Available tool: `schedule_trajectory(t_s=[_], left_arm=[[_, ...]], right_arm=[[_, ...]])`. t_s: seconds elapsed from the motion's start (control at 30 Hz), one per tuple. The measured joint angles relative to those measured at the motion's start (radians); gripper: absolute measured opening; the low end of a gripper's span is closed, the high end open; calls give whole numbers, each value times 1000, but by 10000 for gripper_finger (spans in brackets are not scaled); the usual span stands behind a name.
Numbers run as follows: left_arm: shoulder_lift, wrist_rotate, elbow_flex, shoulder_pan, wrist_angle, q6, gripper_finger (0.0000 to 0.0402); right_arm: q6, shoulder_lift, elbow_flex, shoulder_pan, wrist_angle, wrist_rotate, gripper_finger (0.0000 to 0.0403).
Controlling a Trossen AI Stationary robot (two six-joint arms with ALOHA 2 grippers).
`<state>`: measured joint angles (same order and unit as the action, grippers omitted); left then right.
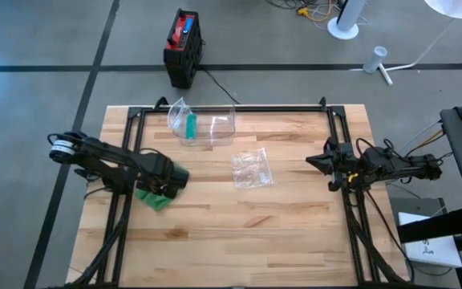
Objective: Roll bandage
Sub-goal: Roll the green bandage
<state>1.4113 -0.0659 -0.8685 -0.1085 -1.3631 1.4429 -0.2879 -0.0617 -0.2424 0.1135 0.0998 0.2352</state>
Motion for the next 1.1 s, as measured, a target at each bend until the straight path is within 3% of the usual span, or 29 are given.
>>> schedule_trajectory(t_s=[0.23, 0.6, 0.93, 1.1], left_arm=[[1, 2, 136, 0, 81, -72, 99], [38, 113, 151, 29, 125, -80, 90], [181, 159, 85, 99, 222, -258, 80], [241, 280, -36, 114, 246, -389, 87]], right_arm=[[0, 0, 0, 0, 0, 0, 2], [0, 0, 0, 0, 0, 0, 1], [0, 0, 0, 0, 0, 0, 1], [0, 0, 0, 0, 0, 0, 3]])
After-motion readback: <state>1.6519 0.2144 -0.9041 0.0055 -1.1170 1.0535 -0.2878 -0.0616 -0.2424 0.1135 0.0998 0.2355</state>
